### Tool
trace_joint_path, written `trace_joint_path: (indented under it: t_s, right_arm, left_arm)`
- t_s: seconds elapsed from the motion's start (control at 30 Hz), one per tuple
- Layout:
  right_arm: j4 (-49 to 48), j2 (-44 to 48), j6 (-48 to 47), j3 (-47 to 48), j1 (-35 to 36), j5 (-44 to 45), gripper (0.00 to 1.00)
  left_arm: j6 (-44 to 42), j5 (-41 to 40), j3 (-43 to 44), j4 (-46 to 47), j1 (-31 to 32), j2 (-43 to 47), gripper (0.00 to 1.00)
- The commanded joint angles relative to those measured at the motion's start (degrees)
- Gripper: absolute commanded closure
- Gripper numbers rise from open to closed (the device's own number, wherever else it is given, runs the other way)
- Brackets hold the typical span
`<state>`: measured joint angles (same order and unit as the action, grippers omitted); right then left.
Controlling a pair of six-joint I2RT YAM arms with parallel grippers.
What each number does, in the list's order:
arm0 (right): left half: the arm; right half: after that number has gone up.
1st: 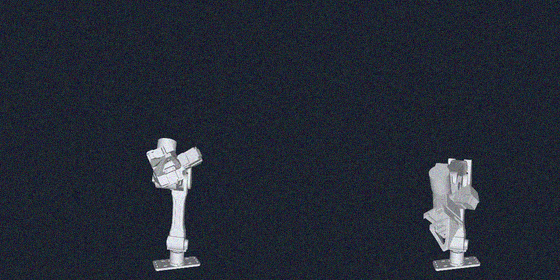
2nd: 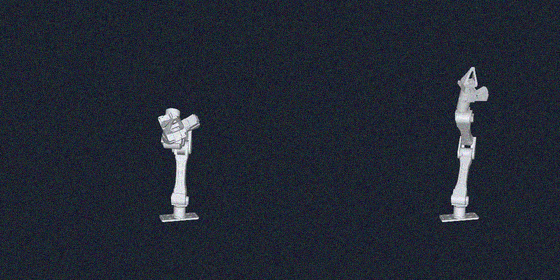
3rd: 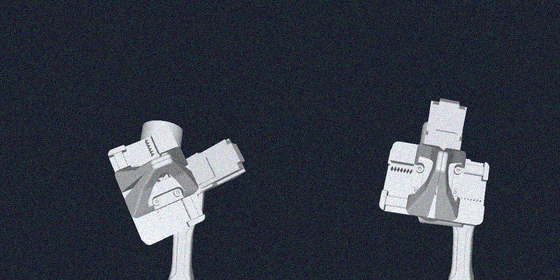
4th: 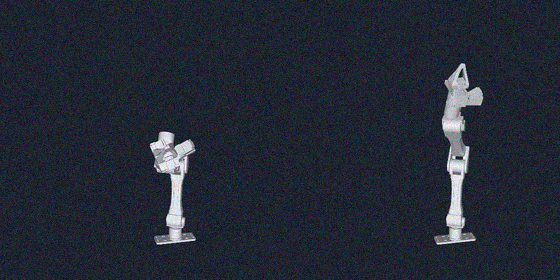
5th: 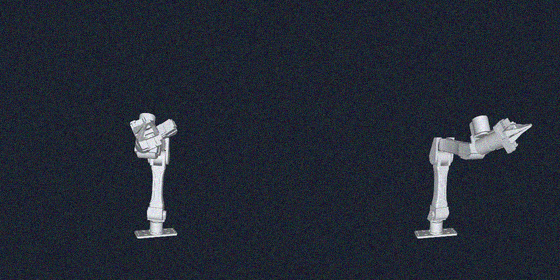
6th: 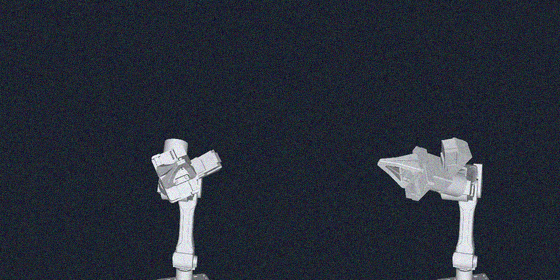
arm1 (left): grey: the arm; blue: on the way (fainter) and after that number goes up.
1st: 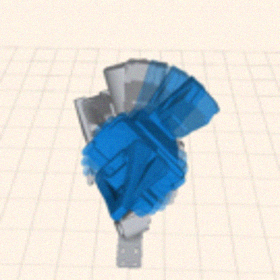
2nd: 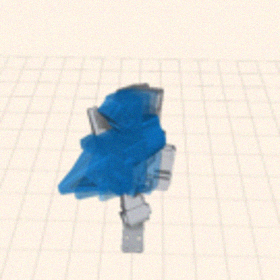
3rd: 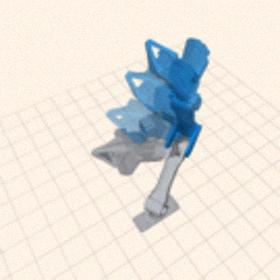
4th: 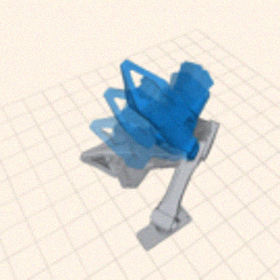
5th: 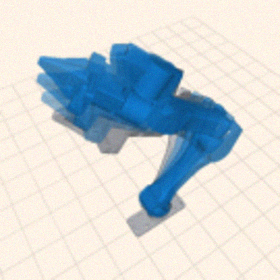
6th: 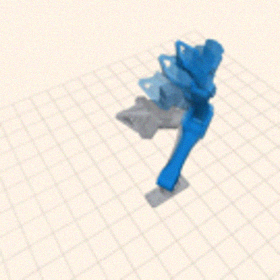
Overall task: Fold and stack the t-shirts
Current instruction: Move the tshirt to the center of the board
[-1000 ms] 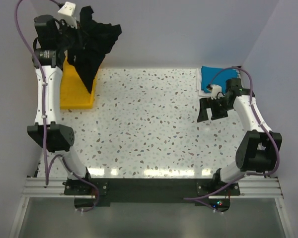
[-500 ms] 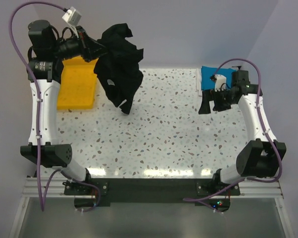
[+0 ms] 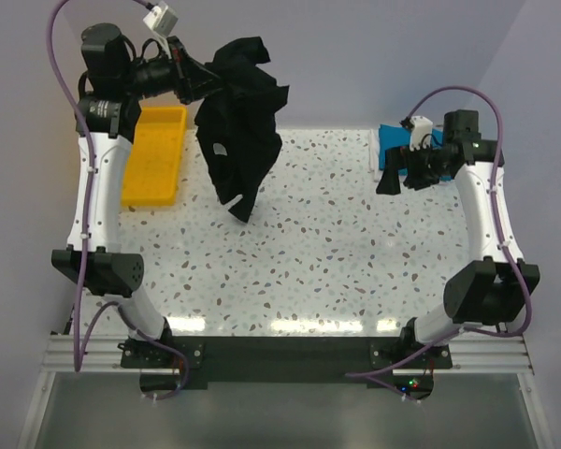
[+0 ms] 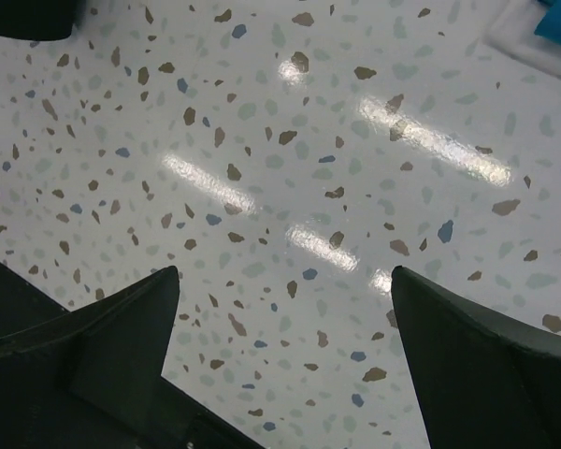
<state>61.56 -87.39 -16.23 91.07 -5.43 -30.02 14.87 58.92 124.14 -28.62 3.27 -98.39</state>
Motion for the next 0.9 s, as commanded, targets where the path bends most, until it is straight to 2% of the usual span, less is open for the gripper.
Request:
trace_joint_path:
  t_s: [0.0,0.1,0.17,0.3,0.43,0.5,0.53,0.63,0.67,0.7,0.73,0.77,0.8,0.87]
  right_arm:
    - [2.9,-3.4,-1.3,3.7,-0.1,-2.2,0.01]
    - [0.4,-2.3,0.1,0.7,-0.1,-1.6,0.01]
    - [-1.7,-0.7,1.9,-1.5,-0.1,-0.9,0.01]
    - [-3.5,4.1,3.3,-7.2,-0.1,0.7,0.01]
    - [-3.2,6.2,2.4,-7.6,-0.1,3.0,0.01]
    - [-1.7,5.8,1.1,-6.3,-0.1,3.0,0.01]
    - [-1.5,5.9,0.7,-6.2,-0.1,3.0,0.01]
    - [-1.9,6.0,-1.0,-6.3,-0.2,2.9,0.01]
    - [-2.2,5.5,-2.0,-5.9,-0.2,3.0,0.01]
    - [-2.4,4.9,-2.3,-5.6,-0.1,3.1,0.01]
    - [-2.3,4.2,-2.8,-5.1,-0.1,3.0,0.01]
    - [-1.8,3.4,-3.6,-4.1,0.0,2.2,0.01]
    - [-1.1,1.5,-4.3,-3.4,0.0,1.1,0.01]
    - [0.1,0.3,-5.9,-3.6,0.2,-1.1,0.01]
  left_arm:
    - [-4.0,-5.9,6.2,1.4,3.0,-3.6,1.0]
    - [-6.2,-7.9,10.6,3.7,5.4,-6.2,1.0]
    - [-6.3,-9.3,11.0,9.8,6.7,-6.2,1.0]
    - [-1.3,-9.1,14.3,17.7,8.7,-6.7,1.0]
    - [-0.9,-6.6,10.8,20.7,13.1,-4.7,1.0]
    - [-1.3,-3.2,4.0,22.1,14.0,-3.0,1.0]
    - [-2.4,1.3,1.1,21.9,14.0,-0.5,1.0]
    - [-20.2,5.1,-11.2,9.3,12.8,6.7,1.0]
    - [-26.7,4.7,-20.9,5.2,11.1,9.1,1.0]
    - [-29.5,4.7,-26.1,4.0,9.9,13.6,0.98]
    - [-33.3,4.0,-30.6,1.8,8.7,15.5,0.88]
    - [-42.7,2.5,-38.3,-4.4,6.4,17.1,0.76]
    - [-49.4,0.7,-41.3,-8.9,5.6,19.2,0.61]
    - [-64.6,-8.6,-50.3,-17.7,3.2,20.9,0.5]
